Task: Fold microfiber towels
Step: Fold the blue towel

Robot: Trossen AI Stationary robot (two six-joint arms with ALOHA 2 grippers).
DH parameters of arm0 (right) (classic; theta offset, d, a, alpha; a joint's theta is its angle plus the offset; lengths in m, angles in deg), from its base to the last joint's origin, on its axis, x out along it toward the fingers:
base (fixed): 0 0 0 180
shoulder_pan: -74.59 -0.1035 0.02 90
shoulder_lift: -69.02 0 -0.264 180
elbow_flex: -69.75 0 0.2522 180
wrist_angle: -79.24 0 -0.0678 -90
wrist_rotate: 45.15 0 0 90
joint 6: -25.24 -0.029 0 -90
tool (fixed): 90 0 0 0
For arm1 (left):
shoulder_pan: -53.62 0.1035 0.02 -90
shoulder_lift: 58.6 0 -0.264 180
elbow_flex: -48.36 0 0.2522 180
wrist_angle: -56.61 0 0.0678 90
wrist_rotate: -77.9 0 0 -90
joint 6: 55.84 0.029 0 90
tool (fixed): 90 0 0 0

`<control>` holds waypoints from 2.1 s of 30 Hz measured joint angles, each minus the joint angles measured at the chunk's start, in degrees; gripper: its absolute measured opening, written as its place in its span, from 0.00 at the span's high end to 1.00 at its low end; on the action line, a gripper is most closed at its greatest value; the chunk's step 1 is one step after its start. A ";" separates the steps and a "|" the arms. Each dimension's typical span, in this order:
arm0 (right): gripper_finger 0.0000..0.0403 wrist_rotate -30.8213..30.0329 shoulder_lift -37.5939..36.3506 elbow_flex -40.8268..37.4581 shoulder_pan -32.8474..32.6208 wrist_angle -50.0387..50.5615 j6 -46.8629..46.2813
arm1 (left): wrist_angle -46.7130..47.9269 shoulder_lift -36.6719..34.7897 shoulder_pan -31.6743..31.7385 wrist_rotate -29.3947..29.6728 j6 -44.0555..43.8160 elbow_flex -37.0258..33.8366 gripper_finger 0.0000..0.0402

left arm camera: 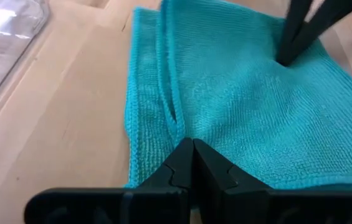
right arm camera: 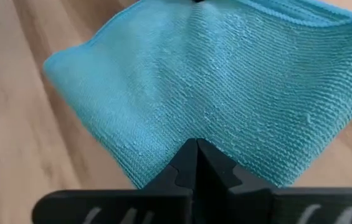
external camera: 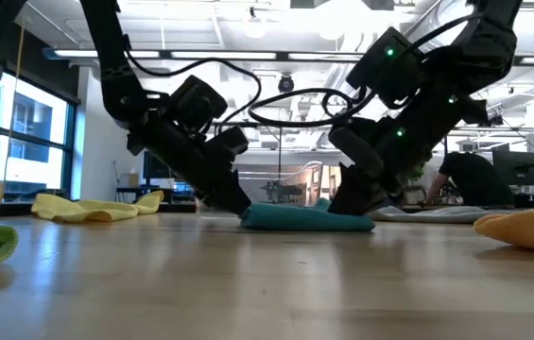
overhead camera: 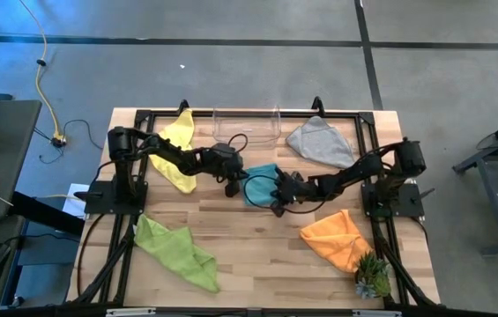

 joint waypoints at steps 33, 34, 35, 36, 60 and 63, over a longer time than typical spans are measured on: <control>0.99 13.89 -14.67 -0.20 11.71 11.59 10.36 | 16.60 -15.92 -4.38 0.51 -6.29 -0.68 0.99; 0.98 13.79 -14.67 -0.20 11.43 11.57 7.80 | 18.04 -16.12 -4.17 0.68 -5.51 -0.64 1.00; 0.96 13.68 -14.64 -0.20 11.04 11.87 5.87 | 19.18 -16.15 -4.06 0.67 -4.74 -0.73 1.00; 0.93 13.49 -14.62 -0.20 10.65 12.13 3.79 | 19.51 -16.07 -4.12 0.65 -4.20 -0.74 1.00; 0.59 11.23 0.06 -0.02 7.58 -3.92 -9.28 | 16.81 -15.69 -0.46 -10.24 -5.77 -0.49 0.59; 0.76 11.97 0.70 -0.05 8.01 -4.76 -6.80 | 16.83 -15.69 -0.43 -11.03 -6.05 -0.05 0.53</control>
